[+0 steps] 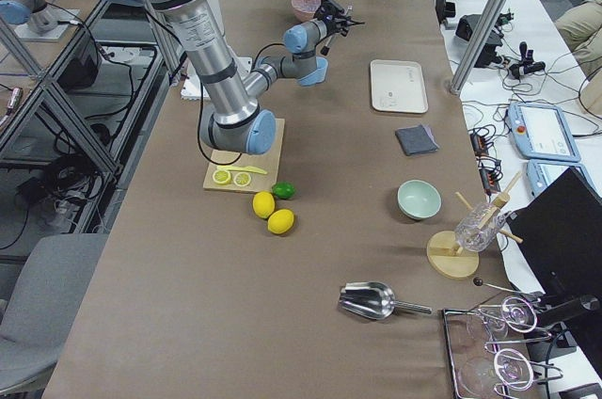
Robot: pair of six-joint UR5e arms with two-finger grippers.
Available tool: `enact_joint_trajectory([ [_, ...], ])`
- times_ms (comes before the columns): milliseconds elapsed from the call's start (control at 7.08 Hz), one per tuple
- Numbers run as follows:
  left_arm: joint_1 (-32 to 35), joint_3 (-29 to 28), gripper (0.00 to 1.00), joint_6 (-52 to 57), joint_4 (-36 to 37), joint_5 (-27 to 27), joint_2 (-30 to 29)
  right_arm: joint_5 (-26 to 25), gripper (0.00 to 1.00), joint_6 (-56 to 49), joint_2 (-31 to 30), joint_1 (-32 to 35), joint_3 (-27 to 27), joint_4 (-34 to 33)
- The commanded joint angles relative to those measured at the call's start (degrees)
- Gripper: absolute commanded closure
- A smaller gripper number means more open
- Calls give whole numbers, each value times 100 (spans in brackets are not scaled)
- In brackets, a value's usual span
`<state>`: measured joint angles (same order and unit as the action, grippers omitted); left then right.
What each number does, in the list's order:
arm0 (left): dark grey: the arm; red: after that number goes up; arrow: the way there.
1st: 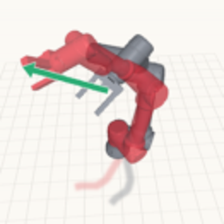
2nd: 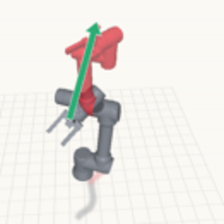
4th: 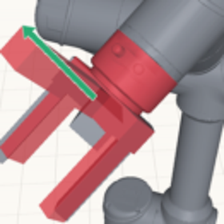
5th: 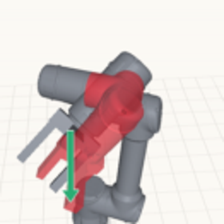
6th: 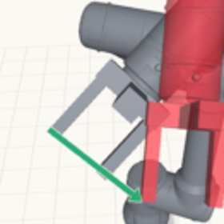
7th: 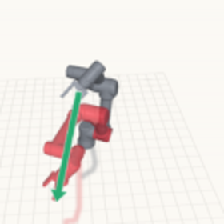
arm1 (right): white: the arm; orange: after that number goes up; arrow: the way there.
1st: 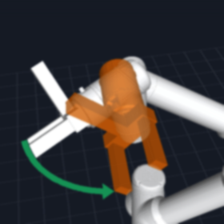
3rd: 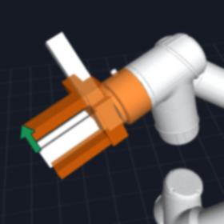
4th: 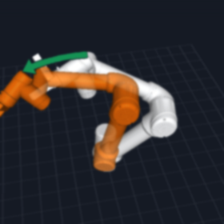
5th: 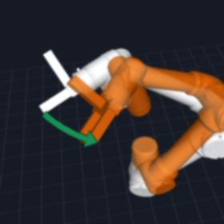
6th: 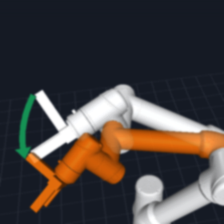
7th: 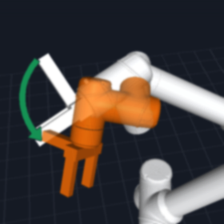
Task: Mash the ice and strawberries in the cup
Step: 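Press the muddler up and down inside the blue cup with the right gripper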
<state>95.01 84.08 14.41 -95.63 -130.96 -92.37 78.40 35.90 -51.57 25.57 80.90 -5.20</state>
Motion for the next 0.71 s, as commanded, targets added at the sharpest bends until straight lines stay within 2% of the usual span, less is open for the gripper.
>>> enact_joint_trajectory([
  [0, 0, -23, 2, -8, 0, 0, 0, 0, 100, 92, -46, -44, -153, 11],
  [565, -18, -32, 2, -8, 0, 0, 0, -62, 100, 207, -160, -175, -347, 2],
])
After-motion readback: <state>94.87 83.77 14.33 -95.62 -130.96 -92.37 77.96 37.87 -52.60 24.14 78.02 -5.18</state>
